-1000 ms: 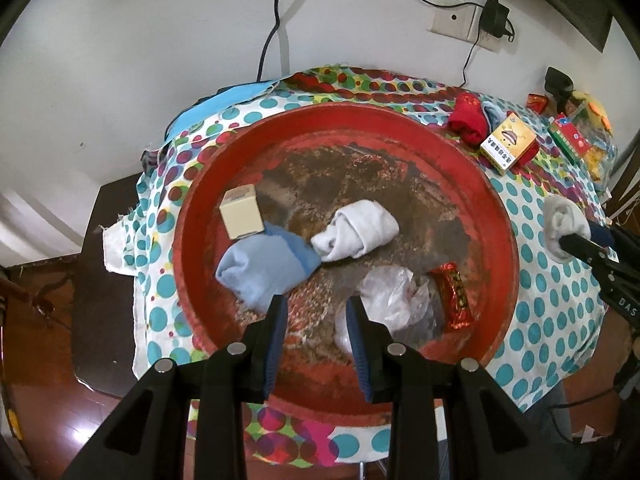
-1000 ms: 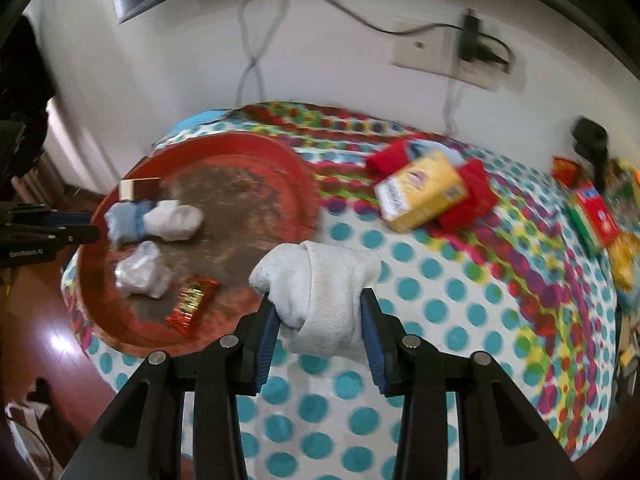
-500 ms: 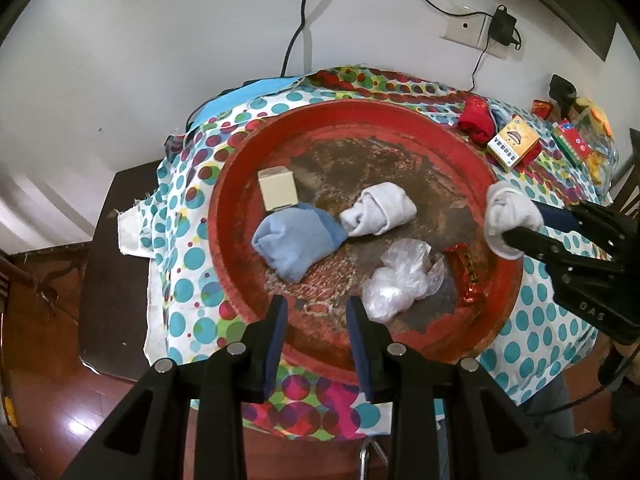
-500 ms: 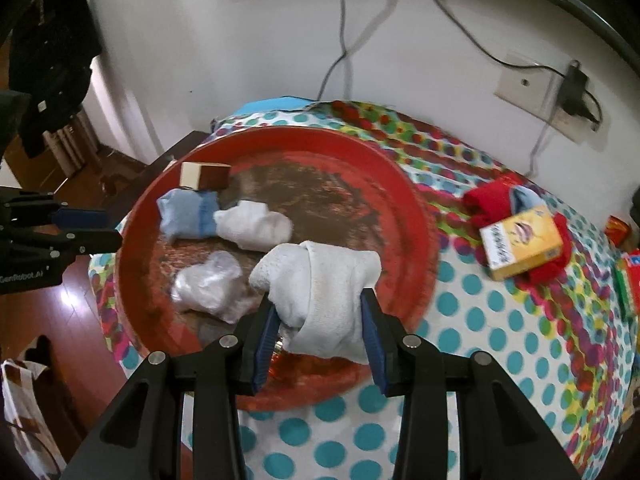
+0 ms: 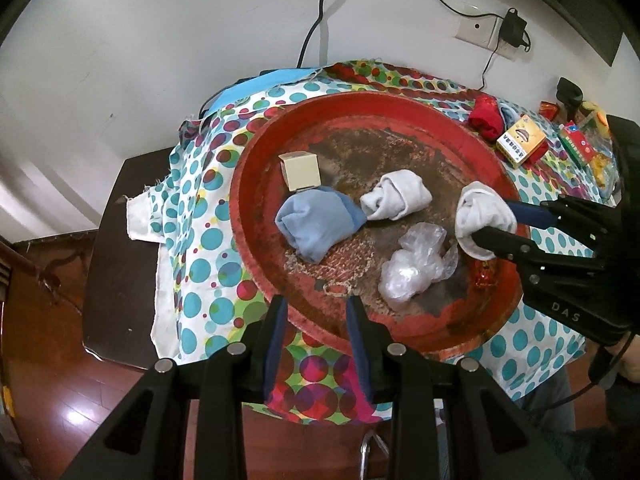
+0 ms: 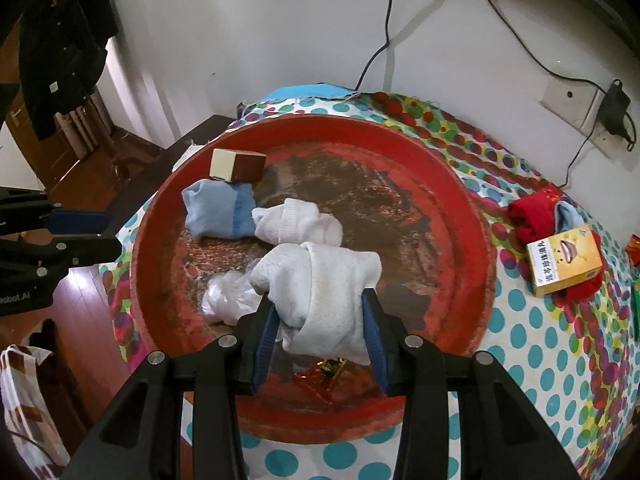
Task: Organize objects
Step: 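Withdraw the left gripper from the tray toward the yellow box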
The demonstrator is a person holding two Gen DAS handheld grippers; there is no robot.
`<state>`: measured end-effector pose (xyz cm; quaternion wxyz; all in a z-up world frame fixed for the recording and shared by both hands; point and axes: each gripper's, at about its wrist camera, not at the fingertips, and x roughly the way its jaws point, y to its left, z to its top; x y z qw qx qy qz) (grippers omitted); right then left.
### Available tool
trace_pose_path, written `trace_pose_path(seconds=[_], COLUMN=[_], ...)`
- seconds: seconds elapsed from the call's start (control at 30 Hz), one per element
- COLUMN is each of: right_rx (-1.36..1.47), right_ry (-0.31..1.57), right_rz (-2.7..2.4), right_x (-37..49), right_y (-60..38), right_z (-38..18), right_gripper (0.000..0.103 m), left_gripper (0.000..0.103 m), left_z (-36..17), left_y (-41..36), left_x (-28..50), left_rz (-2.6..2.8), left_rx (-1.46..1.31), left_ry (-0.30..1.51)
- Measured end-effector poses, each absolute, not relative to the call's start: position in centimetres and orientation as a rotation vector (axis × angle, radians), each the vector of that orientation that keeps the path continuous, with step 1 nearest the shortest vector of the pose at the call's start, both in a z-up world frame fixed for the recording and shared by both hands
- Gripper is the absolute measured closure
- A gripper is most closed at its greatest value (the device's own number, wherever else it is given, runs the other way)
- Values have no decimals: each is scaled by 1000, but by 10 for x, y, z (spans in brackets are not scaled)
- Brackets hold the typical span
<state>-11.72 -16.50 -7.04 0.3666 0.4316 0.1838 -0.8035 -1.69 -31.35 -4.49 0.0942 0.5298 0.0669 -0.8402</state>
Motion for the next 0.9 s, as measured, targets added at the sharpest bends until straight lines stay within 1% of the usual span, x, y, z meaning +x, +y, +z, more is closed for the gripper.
trace_pose_path(seconds=[0.4,0.47,0.5,0.9], right_rx=[1101,1097,1091,1059], right_ry=[479,472,469,416], right_rz=[-2051,-2051,-2053,-2116], right_x=[-119,-119,-119,-121], right_y=[-169,-168,-168,-131], right_z=[-72,-70,-69,-48], right_gripper=[59,48,47,47], left_gripper=[72,72,72,72], left_z=[-45,-44,-43,-37], left_y=[-305,-302,-300,-258], left_x=[-19,-20,-20,-41], left_rz=[-2474,-2477,-2479,-2536], left_rx=[1595,1595,1595,1630], left_ry=[182,176,173,115])
